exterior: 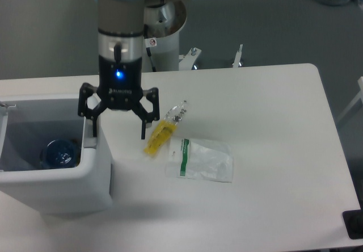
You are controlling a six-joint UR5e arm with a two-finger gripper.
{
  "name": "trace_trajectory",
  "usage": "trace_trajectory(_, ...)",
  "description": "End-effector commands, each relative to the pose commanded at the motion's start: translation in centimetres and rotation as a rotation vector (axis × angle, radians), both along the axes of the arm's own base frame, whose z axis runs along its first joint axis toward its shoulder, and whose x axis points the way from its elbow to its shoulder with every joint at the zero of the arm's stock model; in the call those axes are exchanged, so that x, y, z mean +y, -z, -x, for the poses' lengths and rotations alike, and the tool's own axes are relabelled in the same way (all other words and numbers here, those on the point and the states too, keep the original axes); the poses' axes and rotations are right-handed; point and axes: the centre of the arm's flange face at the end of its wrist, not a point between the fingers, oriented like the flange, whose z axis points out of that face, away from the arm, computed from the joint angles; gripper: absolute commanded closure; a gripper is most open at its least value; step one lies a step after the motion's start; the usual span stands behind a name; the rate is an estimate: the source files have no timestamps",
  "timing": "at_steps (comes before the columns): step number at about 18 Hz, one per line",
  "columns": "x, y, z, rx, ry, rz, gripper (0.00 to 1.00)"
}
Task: Open the trash can
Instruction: 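Raise the gripper and move it back over the yellow bottle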
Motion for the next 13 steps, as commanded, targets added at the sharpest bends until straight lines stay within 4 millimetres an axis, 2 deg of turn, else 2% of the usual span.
trace_trajectory(2,-1.2,-0.7,1.8,0.014,-0.034,-0.009,0.0)
trace_trajectory(6,-3.6,0.3,6.6,0.08,-0.039,0.045,0.0)
trace_trajectory(9,-6.2,3.3,11.5,0.121,-0.072,0.149,0.0)
trace_trajectory(11,-7.1,5.4,14.3,0.147,-0.088,0.231,0.0)
trace_trajectory(13,-8.7,6.4,16.8,0.181,-0.08,0.291,0.0)
